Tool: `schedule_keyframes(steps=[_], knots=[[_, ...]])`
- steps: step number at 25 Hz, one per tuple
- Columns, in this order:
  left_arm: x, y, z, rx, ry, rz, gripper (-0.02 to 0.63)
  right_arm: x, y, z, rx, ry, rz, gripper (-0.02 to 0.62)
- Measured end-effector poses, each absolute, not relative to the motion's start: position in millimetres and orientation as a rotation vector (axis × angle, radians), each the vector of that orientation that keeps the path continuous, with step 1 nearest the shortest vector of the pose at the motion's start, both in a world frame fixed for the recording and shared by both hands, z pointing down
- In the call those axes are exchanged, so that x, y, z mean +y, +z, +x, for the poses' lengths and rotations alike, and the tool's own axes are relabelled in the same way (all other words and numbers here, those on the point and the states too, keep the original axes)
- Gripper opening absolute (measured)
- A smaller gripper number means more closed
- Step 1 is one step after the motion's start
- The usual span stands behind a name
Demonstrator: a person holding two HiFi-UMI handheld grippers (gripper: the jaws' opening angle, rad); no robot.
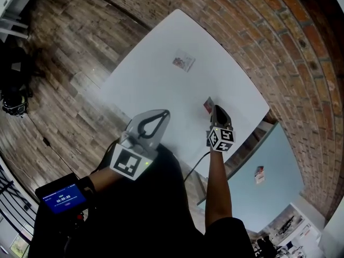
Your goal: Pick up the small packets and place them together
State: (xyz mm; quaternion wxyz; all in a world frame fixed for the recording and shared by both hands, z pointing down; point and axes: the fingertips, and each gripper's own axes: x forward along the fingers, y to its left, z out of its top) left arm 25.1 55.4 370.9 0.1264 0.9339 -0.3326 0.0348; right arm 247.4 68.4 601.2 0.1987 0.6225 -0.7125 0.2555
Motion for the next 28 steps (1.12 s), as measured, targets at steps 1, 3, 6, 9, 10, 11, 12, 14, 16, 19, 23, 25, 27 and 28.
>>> schedule_keyframes(steps=[1,3,6,9,10,11,12,14,16,19,23,25,27,28], knots=[[54,372,23,-0.971,0.104,2.717,0.002,67,602,246,-1.994,0.718,1.738,0.003],[52,373,21,-0.975,0.1,2.71,0.002,65,603,243,-1.996,0.718,1.733,0.003],[52,374,19,-0.981,0.097,2.711,0.002,64,607,239,-1.996,0.726,1.721,0.003],[50,375,13,-1.003,0.099,2.704,0.002,63,613,235,-1.995,0.733,1.691,0.003],[50,375,11,-1.014,0.098,2.695,0.002,62,615,233,-1.995,0.735,1.682,0.003],[49,375,8,-1.021,0.099,2.686,0.002,62,617,233,-1.993,0.739,1.677,0.003],[49,376,6,-1.026,0.102,2.678,0.002,62,618,233,-1.99,0.746,1.678,0.003],[48,378,5,-1.029,0.106,2.674,0.002,62,621,235,-1.981,0.766,1.692,0.003],[49,381,6,-1.027,0.116,2.678,0.002,61,625,234,-1.974,0.786,1.701,0.003],[50,381,8,-1.018,0.121,2.694,0.002,61,633,233,-1.948,0.819,1.704,0.003],[52,382,10,-1.008,0.131,2.689,0.002,64,644,240,-1.904,0.86,1.724,0.003],[51,383,9,-1.014,0.134,2.679,0.002,66,651,245,-1.882,0.877,1.728,0.003],[51,385,8,-1.017,0.139,2.673,0.002,70,658,250,-1.855,0.886,1.727,0.004],[51,385,8,-1.018,0.139,2.669,0.002,72,662,253,-1.841,0.889,1.727,0.003]])
